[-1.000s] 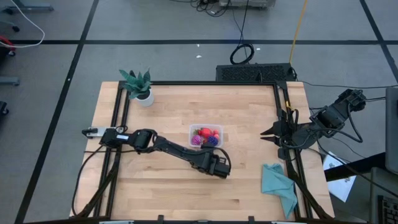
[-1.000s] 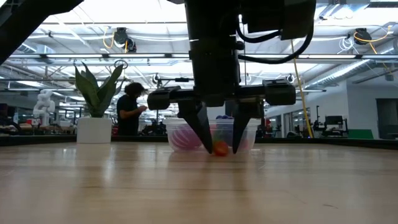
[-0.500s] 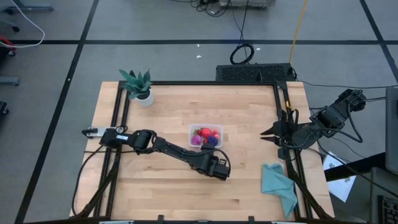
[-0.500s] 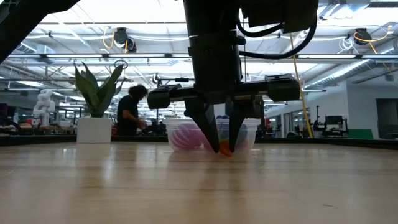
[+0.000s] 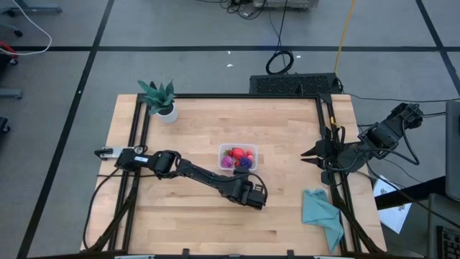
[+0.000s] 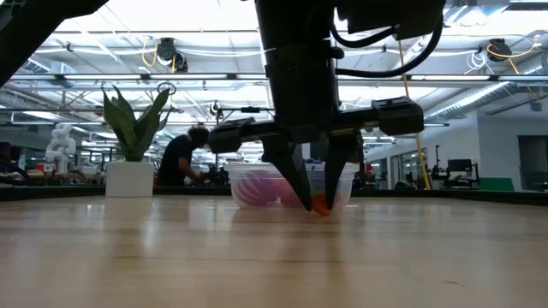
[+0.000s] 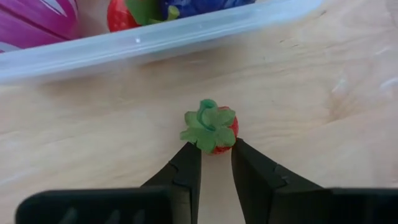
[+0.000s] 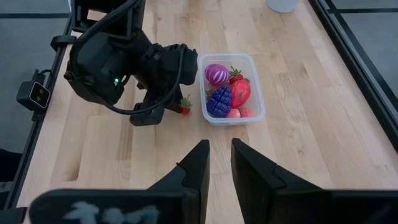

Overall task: Pick and placing Produce into tupperware
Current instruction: Put the red strawberry into the transparent bin

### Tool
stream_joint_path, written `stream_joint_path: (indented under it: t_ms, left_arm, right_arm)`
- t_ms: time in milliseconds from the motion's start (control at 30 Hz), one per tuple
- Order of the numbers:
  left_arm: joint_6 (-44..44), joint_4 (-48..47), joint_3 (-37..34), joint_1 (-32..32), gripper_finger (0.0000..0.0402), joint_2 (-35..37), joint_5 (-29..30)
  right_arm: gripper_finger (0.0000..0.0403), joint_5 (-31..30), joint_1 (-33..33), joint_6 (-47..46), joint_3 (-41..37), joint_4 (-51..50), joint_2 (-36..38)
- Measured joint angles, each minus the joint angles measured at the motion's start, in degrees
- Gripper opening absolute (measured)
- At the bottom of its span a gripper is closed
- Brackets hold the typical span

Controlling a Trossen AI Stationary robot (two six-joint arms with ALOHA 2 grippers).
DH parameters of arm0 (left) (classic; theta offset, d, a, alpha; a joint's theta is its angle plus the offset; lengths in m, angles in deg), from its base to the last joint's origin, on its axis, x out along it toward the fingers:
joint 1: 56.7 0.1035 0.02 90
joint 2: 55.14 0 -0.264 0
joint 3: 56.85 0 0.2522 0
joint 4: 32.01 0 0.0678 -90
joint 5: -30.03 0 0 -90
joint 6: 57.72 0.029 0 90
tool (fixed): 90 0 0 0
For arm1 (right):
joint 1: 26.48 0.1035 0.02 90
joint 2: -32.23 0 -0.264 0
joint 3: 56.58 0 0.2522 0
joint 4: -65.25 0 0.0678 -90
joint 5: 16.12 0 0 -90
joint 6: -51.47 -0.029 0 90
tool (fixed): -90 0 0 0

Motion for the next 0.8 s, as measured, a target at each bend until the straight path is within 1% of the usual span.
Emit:
stream_joint_path:
  t_ms: [333, 533, 667, 800]
  left_arm:
    - [-1.5, 0.4, 0.0, -1.4, 0.0076, 0.0, 0.0]
    - [-3.4, 0.2, 0.2, -2.7, 0.0076, 0.0, 1.0]
    - [-3.5, -0.2, 1.8, -3.7, 0.0076, 0.0, 2.7]
    - [-3.6, -3.8, 5.2, -4.2, 0.0076, 0.0, 4.1]
  right_arm:
    - [0.0055, 0.0, 0.0, 0.0, 0.0, 0.0, 0.0]
    - [0.0055, 0.0, 0.0, 0.0, 0.0, 0.0, 0.0]
    - [0.0055, 0.0, 0.0, 0.0, 0.0, 0.7, 0.0]
    - [0.0055, 0.0, 0.0, 0.0, 0.0, 1.3, 0.0]
